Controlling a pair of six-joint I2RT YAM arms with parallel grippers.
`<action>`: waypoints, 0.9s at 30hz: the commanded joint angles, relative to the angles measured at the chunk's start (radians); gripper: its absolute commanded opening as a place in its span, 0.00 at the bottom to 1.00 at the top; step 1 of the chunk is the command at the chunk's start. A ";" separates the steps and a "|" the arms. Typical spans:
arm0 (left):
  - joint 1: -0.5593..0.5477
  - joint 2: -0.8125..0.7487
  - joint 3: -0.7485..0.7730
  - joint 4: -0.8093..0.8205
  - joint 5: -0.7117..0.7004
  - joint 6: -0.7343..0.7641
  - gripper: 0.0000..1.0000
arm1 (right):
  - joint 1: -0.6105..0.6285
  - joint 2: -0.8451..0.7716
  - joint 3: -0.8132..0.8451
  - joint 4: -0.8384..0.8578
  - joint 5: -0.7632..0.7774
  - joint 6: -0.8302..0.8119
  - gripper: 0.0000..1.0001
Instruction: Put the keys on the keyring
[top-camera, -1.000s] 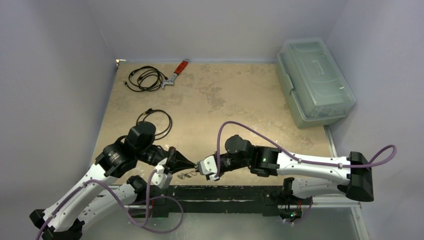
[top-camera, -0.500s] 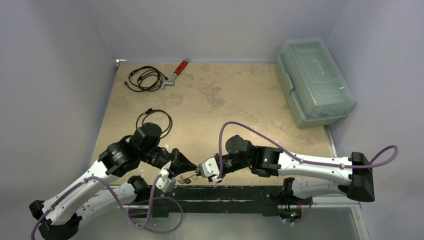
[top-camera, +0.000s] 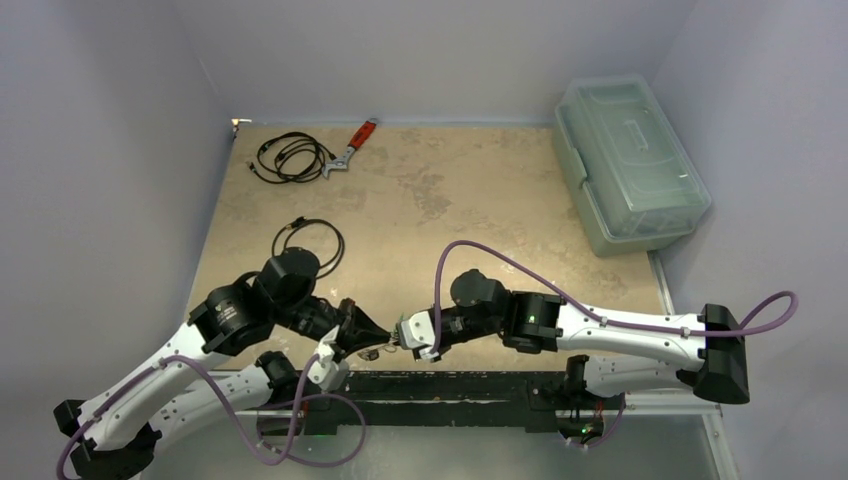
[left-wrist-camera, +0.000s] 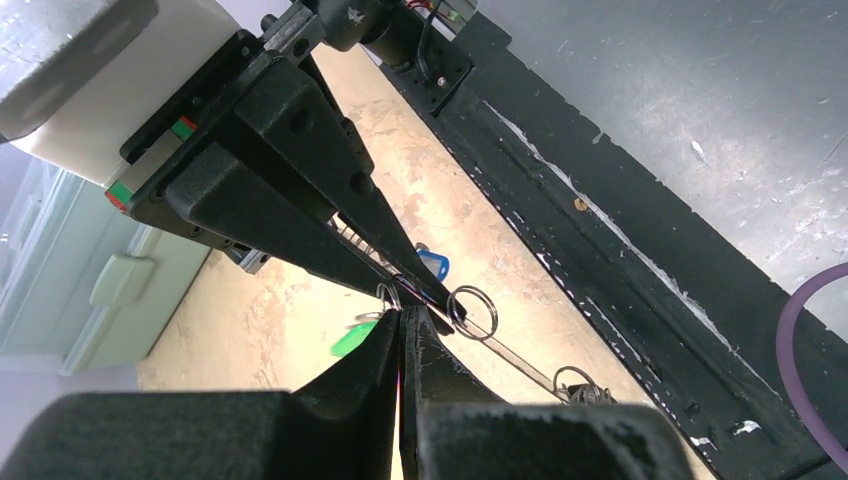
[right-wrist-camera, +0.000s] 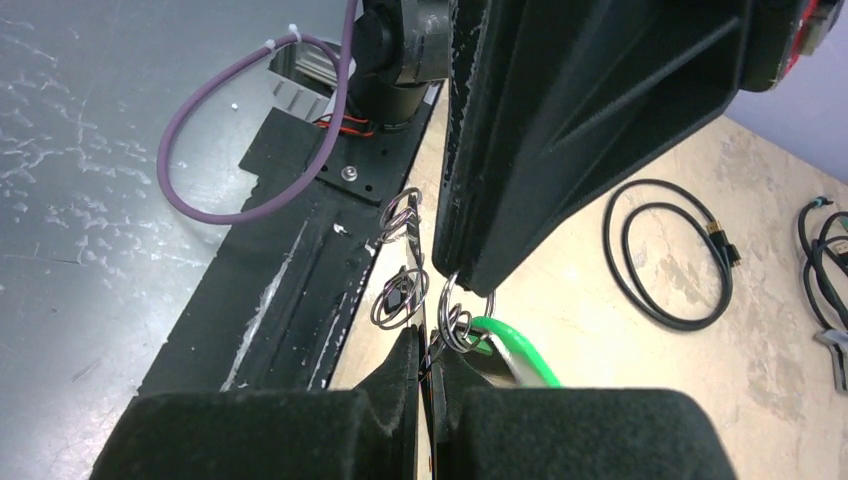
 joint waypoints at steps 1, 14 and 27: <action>-0.013 -0.022 0.039 -0.030 0.015 0.006 0.00 | 0.000 -0.039 0.039 0.049 0.042 0.009 0.00; -0.013 -0.054 0.012 -0.006 -0.001 -0.034 0.00 | 0.000 -0.043 0.051 0.027 0.024 -0.012 0.00; -0.028 -0.110 -0.032 0.038 -0.150 0.039 0.00 | 0.003 0.002 0.028 0.008 -0.026 0.064 0.00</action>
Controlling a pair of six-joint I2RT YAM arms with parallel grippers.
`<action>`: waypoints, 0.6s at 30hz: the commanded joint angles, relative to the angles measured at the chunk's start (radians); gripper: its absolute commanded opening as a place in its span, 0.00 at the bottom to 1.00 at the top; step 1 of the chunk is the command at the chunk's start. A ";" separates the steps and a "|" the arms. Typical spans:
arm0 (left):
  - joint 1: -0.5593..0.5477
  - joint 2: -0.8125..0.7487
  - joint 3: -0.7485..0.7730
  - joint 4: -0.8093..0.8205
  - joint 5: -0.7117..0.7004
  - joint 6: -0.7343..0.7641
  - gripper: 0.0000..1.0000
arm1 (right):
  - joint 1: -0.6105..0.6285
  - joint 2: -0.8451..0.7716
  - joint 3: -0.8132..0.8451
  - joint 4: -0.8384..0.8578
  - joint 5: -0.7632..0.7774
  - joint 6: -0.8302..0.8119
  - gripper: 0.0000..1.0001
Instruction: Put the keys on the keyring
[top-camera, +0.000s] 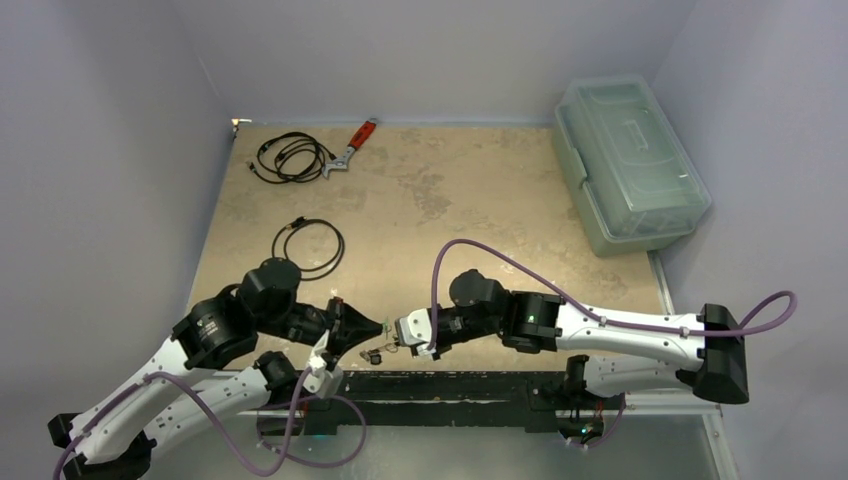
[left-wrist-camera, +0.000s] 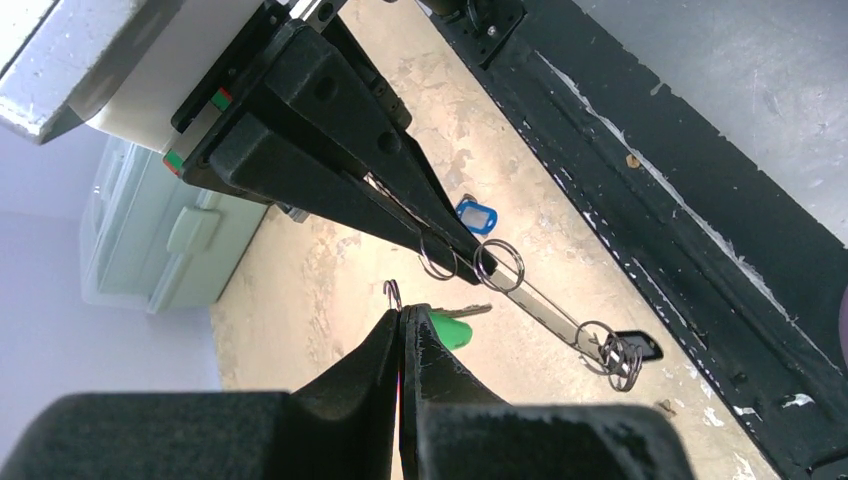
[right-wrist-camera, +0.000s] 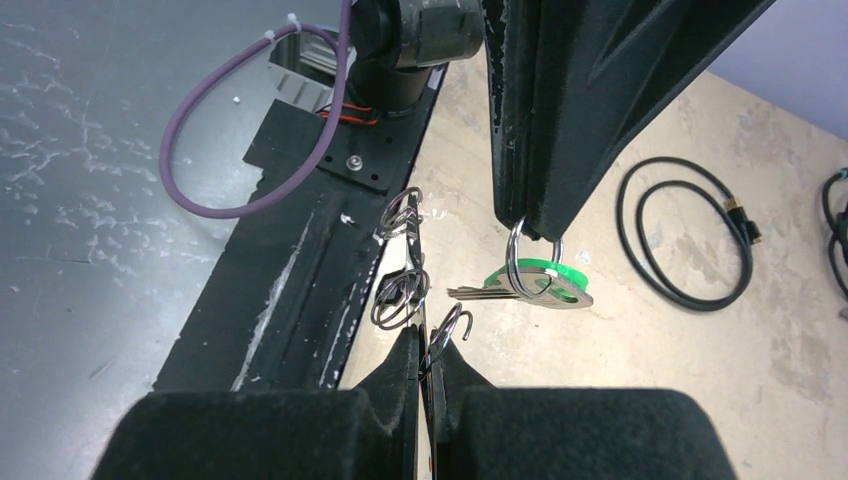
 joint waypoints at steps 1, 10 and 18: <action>-0.018 0.012 -0.004 0.012 -0.014 0.062 0.00 | 0.003 0.005 0.036 0.017 -0.056 0.030 0.00; -0.050 0.001 0.000 -0.016 -0.088 0.149 0.00 | 0.003 0.067 0.122 -0.064 -0.069 -0.010 0.00; -0.079 0.001 -0.017 -0.026 -0.138 0.182 0.00 | 0.003 0.102 0.189 -0.123 -0.057 -0.031 0.00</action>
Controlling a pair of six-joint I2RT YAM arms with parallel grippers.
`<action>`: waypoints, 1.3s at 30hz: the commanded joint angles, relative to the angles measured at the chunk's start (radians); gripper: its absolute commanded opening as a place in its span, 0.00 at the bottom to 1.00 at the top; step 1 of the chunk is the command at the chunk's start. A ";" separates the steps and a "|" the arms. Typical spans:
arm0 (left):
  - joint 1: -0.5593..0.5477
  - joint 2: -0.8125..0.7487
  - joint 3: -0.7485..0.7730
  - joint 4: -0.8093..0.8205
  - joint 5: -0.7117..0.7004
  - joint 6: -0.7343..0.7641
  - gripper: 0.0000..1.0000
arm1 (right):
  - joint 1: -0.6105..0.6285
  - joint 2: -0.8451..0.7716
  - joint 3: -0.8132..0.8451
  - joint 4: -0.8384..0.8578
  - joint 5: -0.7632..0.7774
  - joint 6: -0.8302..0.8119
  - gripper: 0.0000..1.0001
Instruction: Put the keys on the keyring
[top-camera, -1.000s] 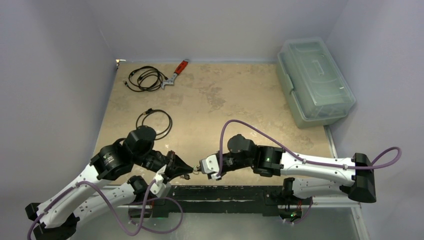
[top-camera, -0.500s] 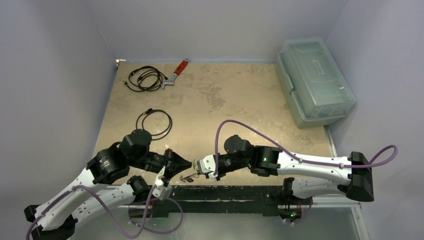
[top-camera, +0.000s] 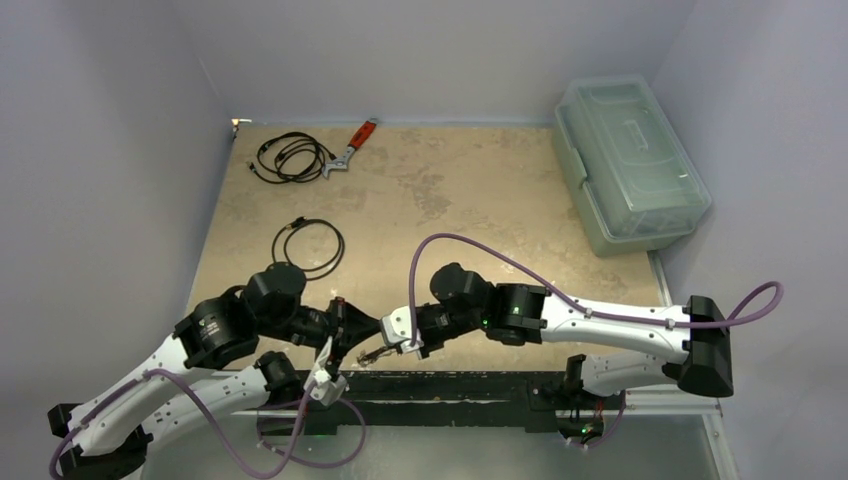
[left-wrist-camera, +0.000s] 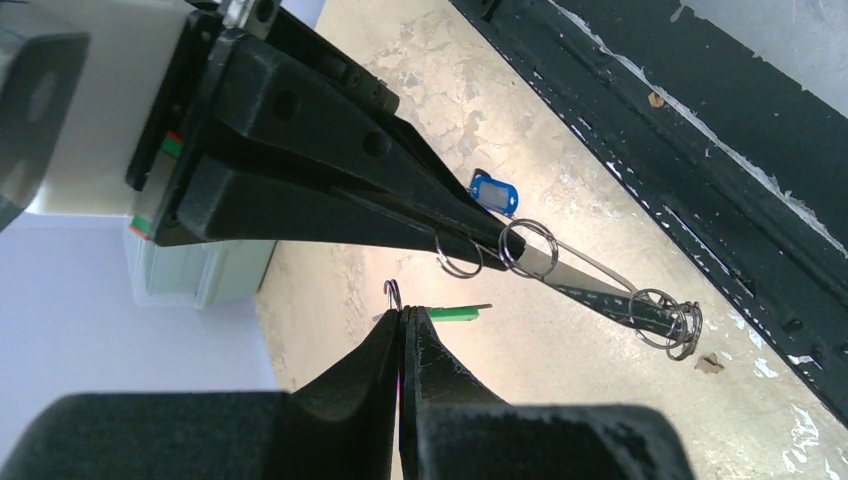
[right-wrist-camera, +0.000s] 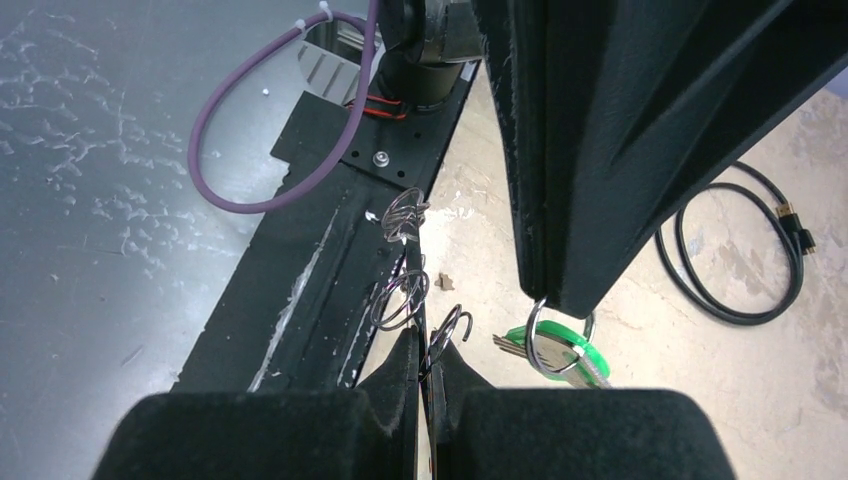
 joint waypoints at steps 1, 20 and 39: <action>-0.025 -0.003 -0.017 -0.003 -0.032 0.040 0.00 | 0.003 0.001 0.081 -0.023 -0.004 -0.026 0.00; -0.039 -0.009 -0.006 -0.008 0.012 -0.003 0.00 | 0.003 0.007 0.095 -0.027 0.036 -0.033 0.00; -0.039 0.005 -0.012 -0.025 0.039 -0.067 0.00 | 0.003 -0.011 0.111 -0.043 0.129 -0.039 0.00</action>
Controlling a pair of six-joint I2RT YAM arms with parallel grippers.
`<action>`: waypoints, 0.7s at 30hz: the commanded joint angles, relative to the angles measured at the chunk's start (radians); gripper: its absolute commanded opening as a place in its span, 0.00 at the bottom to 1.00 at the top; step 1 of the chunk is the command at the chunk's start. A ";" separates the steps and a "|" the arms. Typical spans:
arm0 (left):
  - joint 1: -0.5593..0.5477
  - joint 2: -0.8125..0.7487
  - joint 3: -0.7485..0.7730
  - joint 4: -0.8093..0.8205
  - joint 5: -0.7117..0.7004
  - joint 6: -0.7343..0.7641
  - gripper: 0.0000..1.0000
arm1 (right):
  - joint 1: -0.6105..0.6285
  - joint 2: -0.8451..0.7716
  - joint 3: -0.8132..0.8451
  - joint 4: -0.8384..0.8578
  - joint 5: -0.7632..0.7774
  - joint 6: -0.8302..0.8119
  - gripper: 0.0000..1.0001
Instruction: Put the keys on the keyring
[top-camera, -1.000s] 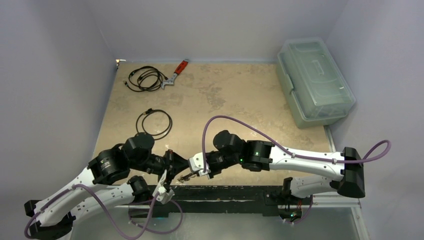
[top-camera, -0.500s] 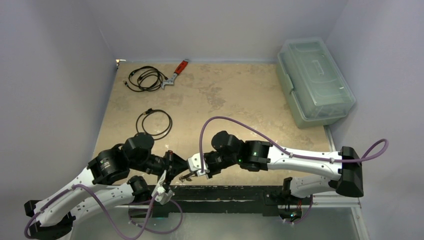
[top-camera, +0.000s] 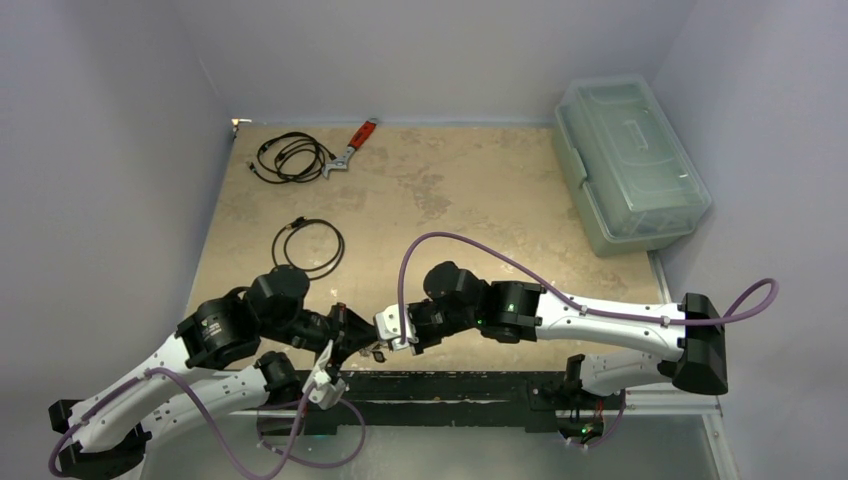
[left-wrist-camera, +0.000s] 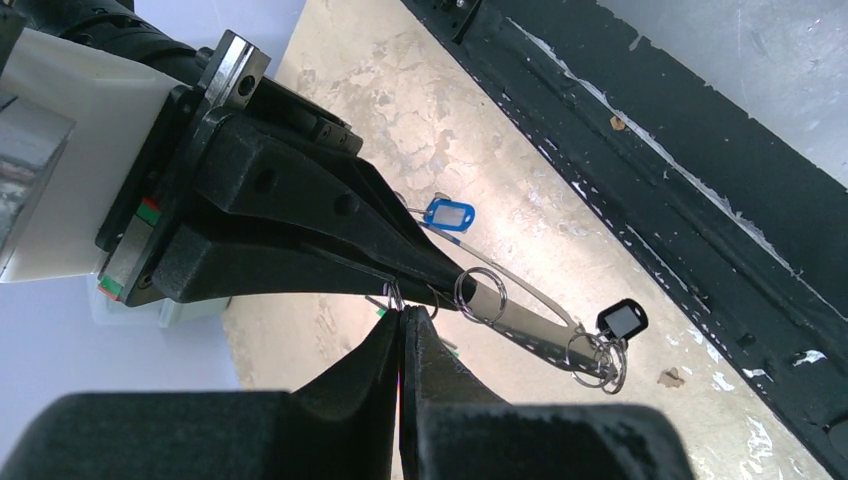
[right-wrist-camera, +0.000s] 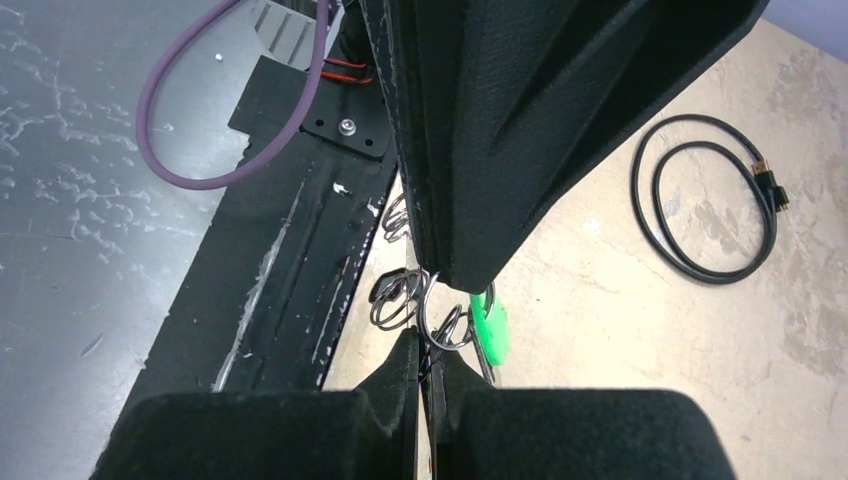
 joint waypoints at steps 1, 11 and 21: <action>-0.006 0.007 0.003 -0.010 0.023 -0.033 0.00 | 0.003 -0.045 0.059 0.022 0.054 -0.019 0.00; -0.013 0.024 -0.002 0.006 0.002 -0.074 0.00 | 0.006 -0.056 0.061 0.013 0.038 -0.016 0.00; -0.017 0.022 0.011 0.035 -0.056 -0.113 0.00 | 0.029 -0.049 0.049 0.005 0.053 -0.011 0.00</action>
